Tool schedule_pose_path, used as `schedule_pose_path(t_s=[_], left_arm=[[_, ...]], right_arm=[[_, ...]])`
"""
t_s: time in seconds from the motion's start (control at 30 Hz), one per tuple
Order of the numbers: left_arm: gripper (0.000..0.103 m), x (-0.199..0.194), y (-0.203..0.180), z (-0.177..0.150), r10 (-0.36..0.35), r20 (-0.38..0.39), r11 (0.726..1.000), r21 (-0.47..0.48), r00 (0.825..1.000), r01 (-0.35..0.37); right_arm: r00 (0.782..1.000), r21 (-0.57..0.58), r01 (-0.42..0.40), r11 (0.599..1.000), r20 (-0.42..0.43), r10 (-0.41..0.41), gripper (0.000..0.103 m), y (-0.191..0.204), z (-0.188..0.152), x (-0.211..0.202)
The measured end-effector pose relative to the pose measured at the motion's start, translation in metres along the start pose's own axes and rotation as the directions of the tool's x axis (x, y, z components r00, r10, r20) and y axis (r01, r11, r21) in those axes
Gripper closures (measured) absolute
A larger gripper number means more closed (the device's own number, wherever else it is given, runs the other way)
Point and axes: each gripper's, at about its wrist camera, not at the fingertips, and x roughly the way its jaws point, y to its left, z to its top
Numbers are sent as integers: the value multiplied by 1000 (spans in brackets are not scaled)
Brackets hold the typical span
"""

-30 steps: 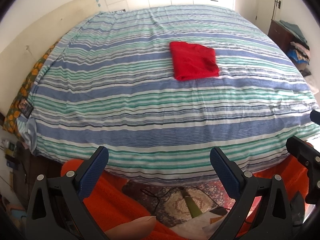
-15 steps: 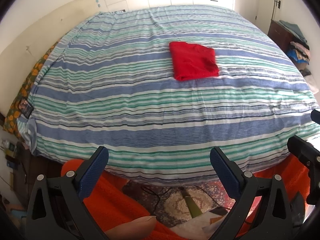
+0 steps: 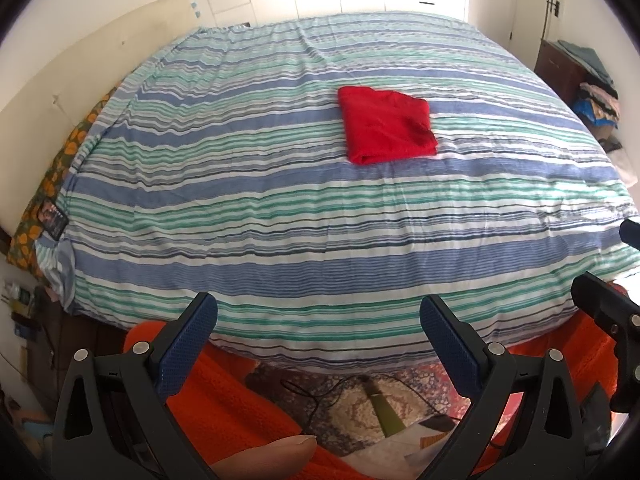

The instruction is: Fold small clothes

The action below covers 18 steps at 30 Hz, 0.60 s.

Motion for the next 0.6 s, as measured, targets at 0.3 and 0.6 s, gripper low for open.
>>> schedule_pose_path(t_s=[0.3, 0.6], left_arm=[[1, -1, -2, 1, 2, 6, 1000, 3, 1000, -2], [1, -3, -2, 2, 3, 14, 1000, 3, 1000, -3]], right_arm=[[1000, 1, -4, 1000, 8, 4, 1, 3, 2, -5], [1000, 0, -5, 1000, 10, 5, 1, 3, 2, -5]])
